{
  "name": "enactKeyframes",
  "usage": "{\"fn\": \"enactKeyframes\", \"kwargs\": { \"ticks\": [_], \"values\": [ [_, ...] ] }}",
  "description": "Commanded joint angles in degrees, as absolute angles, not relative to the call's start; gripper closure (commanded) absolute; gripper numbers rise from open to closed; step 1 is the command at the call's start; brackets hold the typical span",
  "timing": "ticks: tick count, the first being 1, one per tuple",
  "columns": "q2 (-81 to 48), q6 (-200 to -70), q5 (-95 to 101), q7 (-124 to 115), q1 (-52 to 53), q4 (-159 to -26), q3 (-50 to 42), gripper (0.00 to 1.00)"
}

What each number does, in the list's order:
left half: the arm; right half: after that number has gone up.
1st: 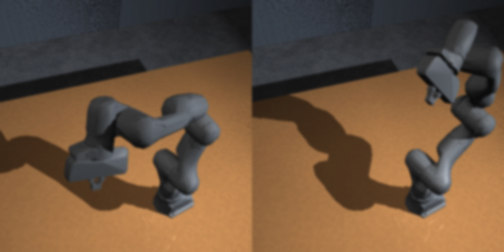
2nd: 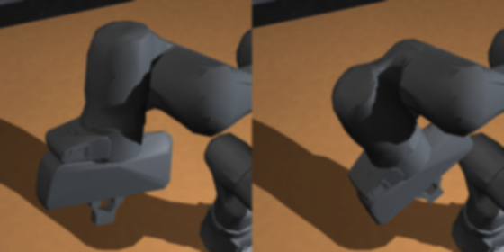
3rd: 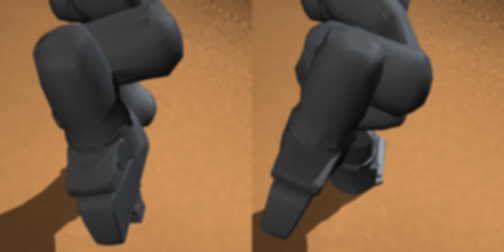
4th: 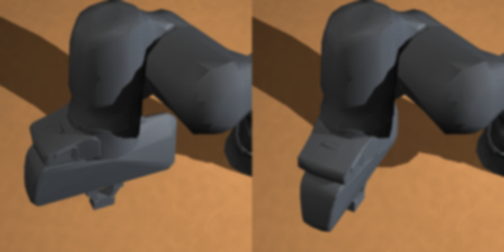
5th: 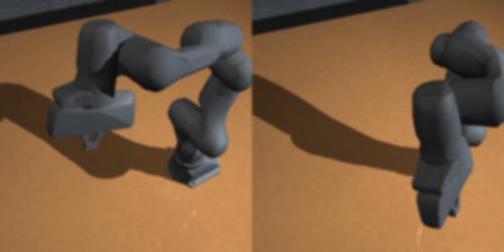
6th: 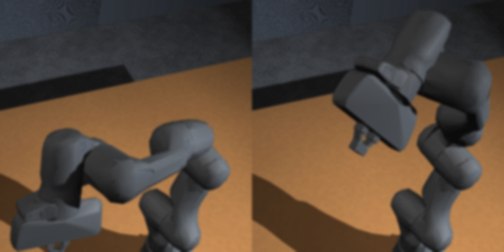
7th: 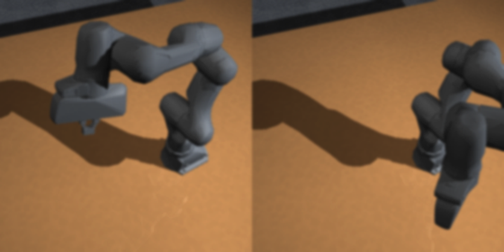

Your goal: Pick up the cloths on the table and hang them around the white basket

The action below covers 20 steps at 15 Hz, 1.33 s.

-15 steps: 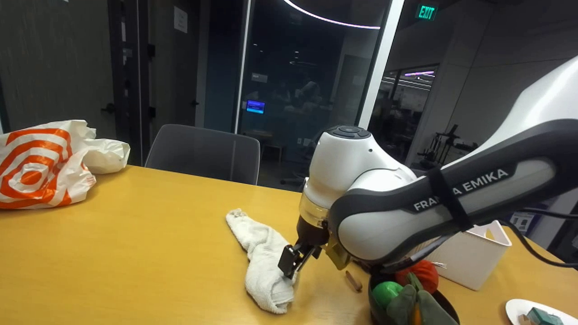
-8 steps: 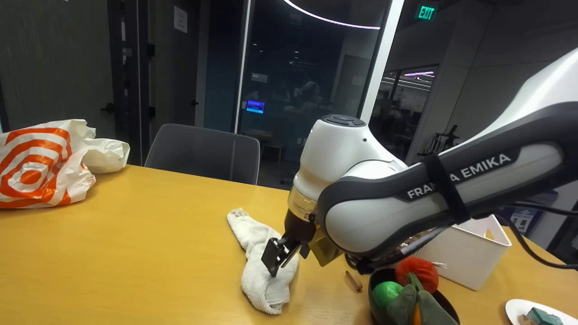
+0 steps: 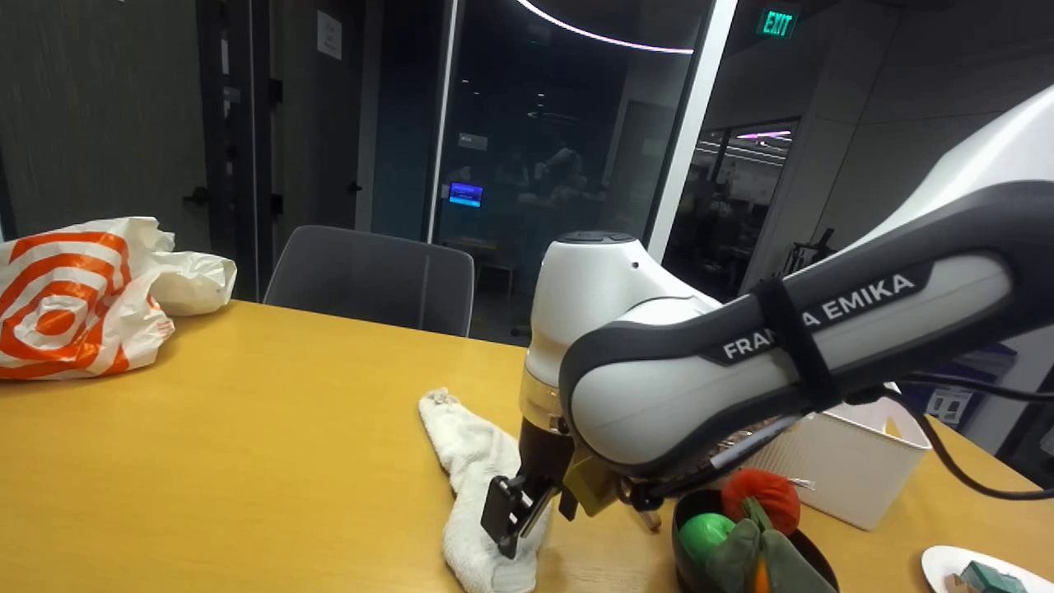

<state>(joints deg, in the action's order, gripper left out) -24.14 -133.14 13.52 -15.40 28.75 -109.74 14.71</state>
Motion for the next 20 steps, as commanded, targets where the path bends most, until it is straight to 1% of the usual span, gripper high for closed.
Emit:
{"fn": "enactKeyframes", "kwargs": {
  "ticks": [1, 2, 3, 4, 5, 6, 7, 13, 16, 18, 20],
  "values": [
    [-25.4, -128.3, 7.6, -9.7, 26.9, -106.6, 17.1, 0.00],
    [-25.7, -127.9, 6.4, -8.5, 26.6, -106.0, 17.3, 0.00],
    [-26.1, -127.1, 5.0, -7.3, 26.1, -105.2, 17.6, 0.25],
    [-26.2, -126.5, 4.1, -6.3, 25.8, -104.8, 17.8, 0.27],
    [-26.4, -126.8, 3.1, -5.4, 25.5, -104.3, 17.9, 0.34],
    [-26.5, -127.5, 2.3, -4.6, 25.2, -104.1, 18.0, 0.44],
    [-26.6, -128.2, 1.7, -3.9, 24.9, -103.9, 18.1, 0.50],
    [-26.9, -132.2, -0.3, -1.8, 24.1, -103.6, 18.2, 0.97],
    [-26.5, -137.0, -1.1, -1.2, 23.8, -104.2, 18.4, 1.00],
    [-25.9, -141.7, -1.4, -1.3, 23.5, -105.0, 18.5, 0.97],
    [-25.3, -147.4, -1.6, -1.2, 23.2, -105.8, 18.6, 0.97]
  ]
}}
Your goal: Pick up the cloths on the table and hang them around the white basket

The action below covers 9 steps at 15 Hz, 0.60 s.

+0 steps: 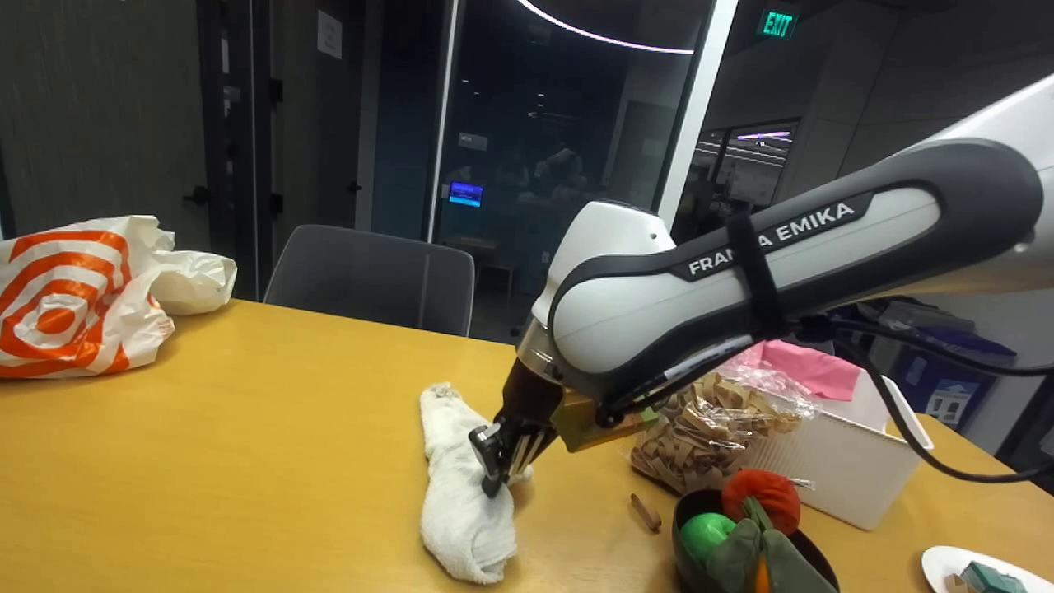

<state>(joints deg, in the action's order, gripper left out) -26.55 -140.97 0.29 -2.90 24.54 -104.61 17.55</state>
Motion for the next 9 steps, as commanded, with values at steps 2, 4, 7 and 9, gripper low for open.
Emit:
{"fn": "enactKeyframes", "kwargs": {
  "ticks": [2, 4, 7, 9],
  "values": [
    [-24.8, -153.7, -2.6, -1.2, 22.5, -106.5, 19.1, 0.97],
    [-24.4, -160.4, -3.7, -1.5, 21.9, -107.0, 19.4, 0.97],
    [-22.7, -168.3, -4.8, -3.7, 21.0, -107.7, 18.7, 0.97],
    [-21.1, -172.3, -5.9, -4.8, 19.7, -108.1, 18.3, 0.97]
  ]
}}
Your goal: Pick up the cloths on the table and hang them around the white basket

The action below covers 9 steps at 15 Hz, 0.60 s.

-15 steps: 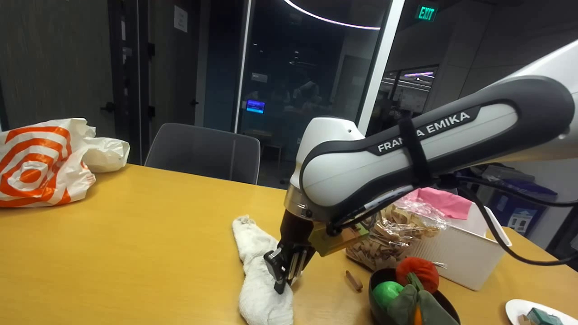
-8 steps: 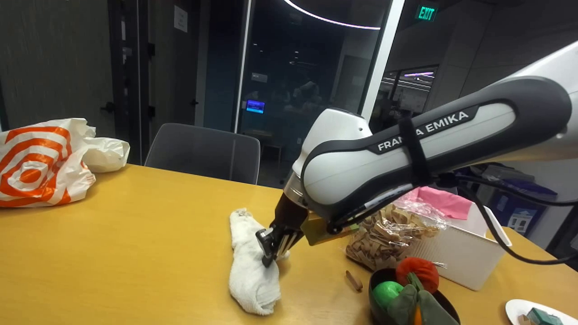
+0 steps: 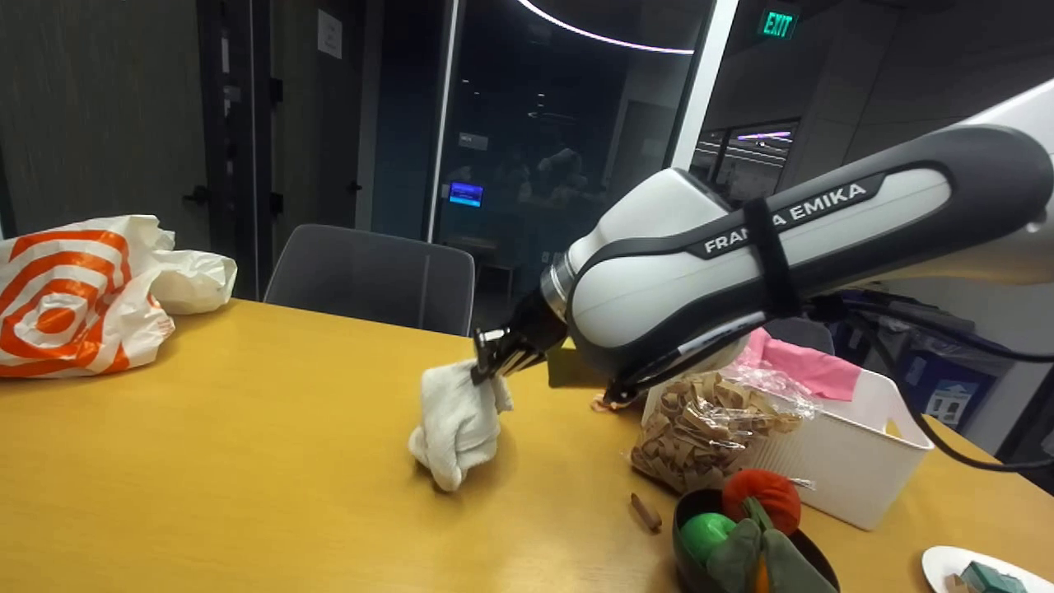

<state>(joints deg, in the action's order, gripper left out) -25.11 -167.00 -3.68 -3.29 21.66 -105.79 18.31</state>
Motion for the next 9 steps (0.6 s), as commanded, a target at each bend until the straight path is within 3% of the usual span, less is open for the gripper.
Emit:
{"fn": "enactKeyframes", "kwargs": {
  "ticks": [1, 9],
  "values": [
    [-20.3, -174.1, -6.5, -5.6, 19.1, -108.4, 18.0, 0.97],
    [-6.0, -178.1, -17.1, -9.9, 10.1, -113.3, 16.6, 0.98]
  ]
}}
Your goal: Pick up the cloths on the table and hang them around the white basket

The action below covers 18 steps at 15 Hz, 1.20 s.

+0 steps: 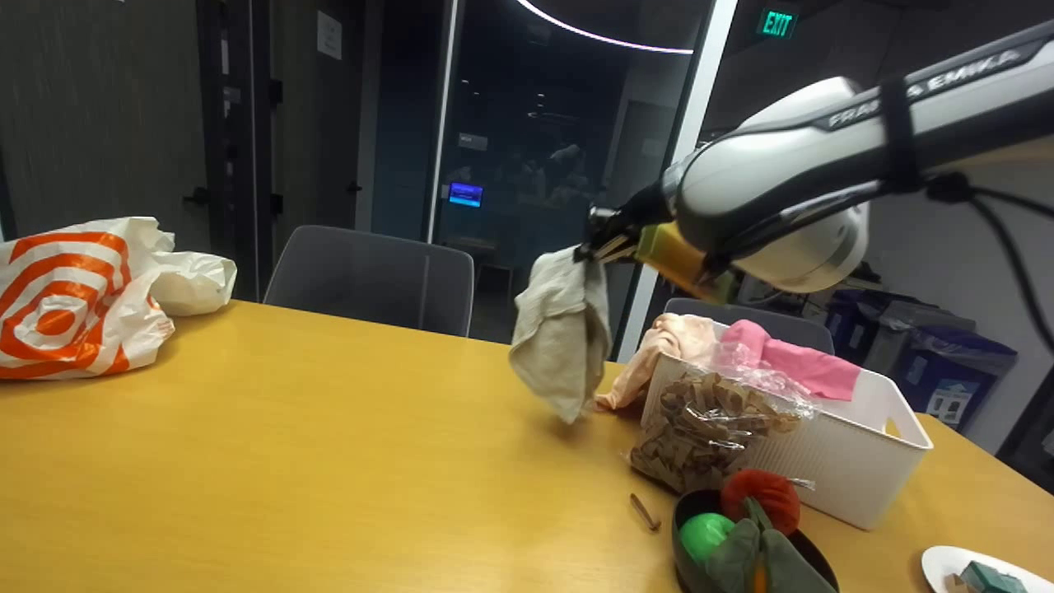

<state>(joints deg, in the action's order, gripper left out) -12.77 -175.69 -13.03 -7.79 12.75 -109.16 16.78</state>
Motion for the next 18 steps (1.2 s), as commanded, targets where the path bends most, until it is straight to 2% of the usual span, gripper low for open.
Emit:
{"fn": "enactKeyframes", "kwargs": {
  "ticks": [1, 6, 18],
  "values": [
    [-4.3, -178.3, -18.6, -10.4, 9.2, -113.8, 15.9, 0.98],
    [0.2, -178.9, -25.1, -13.7, 4.9, -114.7, 12.0, 0.98],
    [1.8, -179.5, -44.8, -16.5, -2.5, -117.8, 5.1, 0.97]
  ]
}}
